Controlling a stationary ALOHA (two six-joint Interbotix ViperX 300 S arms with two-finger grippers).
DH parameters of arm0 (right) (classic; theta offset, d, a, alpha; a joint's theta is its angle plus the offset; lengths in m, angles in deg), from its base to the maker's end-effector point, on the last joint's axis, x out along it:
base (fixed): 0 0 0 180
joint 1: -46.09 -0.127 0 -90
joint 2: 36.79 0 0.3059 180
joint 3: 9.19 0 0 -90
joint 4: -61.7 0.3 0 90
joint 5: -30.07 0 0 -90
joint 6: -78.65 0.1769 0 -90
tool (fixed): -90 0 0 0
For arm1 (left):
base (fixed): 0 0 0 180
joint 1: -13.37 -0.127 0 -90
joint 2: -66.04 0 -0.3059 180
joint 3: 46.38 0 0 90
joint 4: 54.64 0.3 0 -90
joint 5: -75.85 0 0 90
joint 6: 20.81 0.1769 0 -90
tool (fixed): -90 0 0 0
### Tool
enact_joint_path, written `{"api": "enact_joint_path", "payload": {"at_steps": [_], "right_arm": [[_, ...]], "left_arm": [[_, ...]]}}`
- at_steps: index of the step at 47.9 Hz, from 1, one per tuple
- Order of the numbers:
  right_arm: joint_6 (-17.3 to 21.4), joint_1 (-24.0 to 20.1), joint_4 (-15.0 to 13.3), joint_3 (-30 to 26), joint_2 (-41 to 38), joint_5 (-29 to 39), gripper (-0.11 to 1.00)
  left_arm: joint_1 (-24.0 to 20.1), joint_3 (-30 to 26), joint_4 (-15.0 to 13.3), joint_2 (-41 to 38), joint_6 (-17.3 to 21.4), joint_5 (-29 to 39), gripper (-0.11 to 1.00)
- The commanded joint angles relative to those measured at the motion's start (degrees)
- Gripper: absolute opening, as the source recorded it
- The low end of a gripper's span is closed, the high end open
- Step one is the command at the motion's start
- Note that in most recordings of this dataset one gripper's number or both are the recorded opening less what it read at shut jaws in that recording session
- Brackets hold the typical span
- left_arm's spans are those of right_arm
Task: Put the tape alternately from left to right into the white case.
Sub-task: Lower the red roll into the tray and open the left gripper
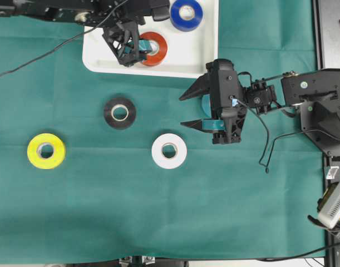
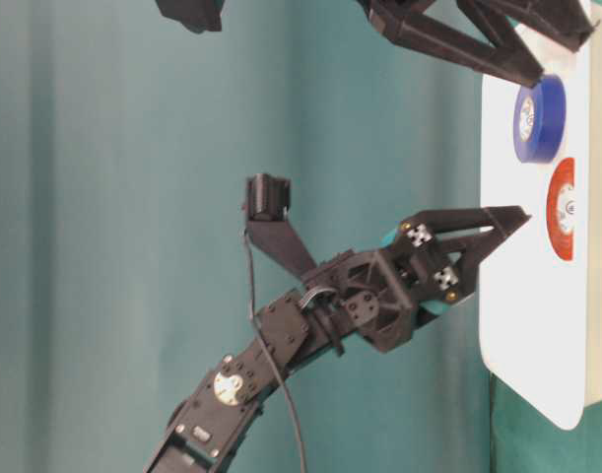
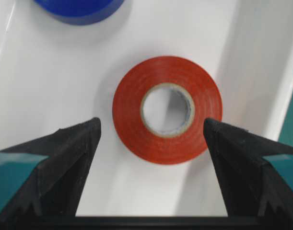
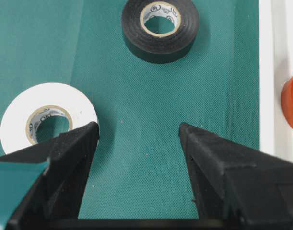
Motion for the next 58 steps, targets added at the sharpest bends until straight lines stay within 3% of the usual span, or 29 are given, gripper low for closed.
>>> {"api": "enact_joint_path", "payload": {"at_steps": [1, 32, 58], "right_arm": [[0.1, -0.2, -0.1, -0.4, 2.1, -0.5, 0.73], [0.1, -0.2, -0.1, -0.4, 2.1, -1.8, 0.73], [0.2, -0.2, -0.1, 1.0, 2.1, -1.8, 0.73]], "left_arm": [[0.4, 0.4, 0.1, 4.0, -0.1, -0.5, 0.40], [11.6, 11.3, -0.1, 13.0, -0.4, -1.4, 0.40], [17.9, 21.1, -0.2, 19.2, -0.7, -6.4, 0.40]]}}
